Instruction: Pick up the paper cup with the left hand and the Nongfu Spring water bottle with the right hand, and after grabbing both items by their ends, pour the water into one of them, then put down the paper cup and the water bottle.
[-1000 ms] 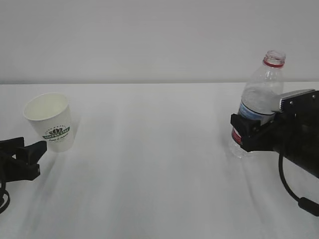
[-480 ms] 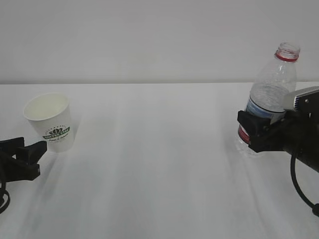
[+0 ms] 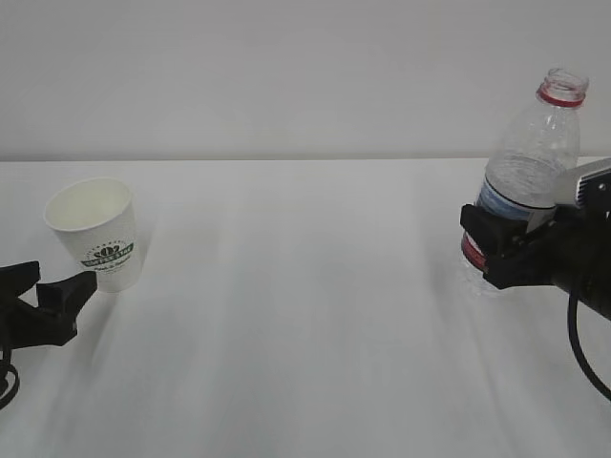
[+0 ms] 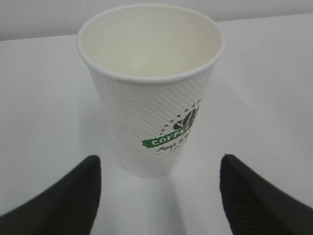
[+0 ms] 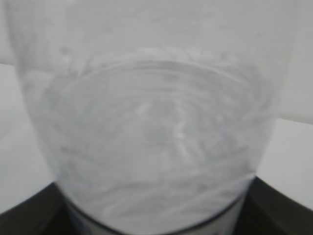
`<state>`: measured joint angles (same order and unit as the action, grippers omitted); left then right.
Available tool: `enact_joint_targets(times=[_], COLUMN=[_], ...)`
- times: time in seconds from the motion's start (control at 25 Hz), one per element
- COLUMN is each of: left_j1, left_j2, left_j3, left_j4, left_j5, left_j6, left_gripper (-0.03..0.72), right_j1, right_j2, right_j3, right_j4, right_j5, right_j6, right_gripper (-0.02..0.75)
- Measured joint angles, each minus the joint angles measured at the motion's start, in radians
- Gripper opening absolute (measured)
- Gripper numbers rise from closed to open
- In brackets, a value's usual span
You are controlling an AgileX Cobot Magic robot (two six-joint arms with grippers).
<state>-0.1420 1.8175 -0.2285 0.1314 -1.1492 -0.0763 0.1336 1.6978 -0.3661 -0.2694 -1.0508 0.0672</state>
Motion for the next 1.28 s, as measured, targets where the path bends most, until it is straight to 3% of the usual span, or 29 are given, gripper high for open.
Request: enact_joint_targets(times=[0.88, 1.28], left_j1=[0.0, 0.0], left_j2=[0.148, 0.202], left_j3=[-0.163, -0.205], left_j4=[0.047, 0.075], left_j5=[-0.002, -0.002], left_j6=[0.0, 0.0], left_gripper=[0.684, 0.692], right_j1=[0.0, 0.0], right_j2=[0.0, 0.0], right_j3=[0.001, 0.001], right_j4=[0.002, 0.004], right_j5=[0.002, 0.004], right_j6=[-0.037, -0.041], right_gripper=[0.517, 0.516])
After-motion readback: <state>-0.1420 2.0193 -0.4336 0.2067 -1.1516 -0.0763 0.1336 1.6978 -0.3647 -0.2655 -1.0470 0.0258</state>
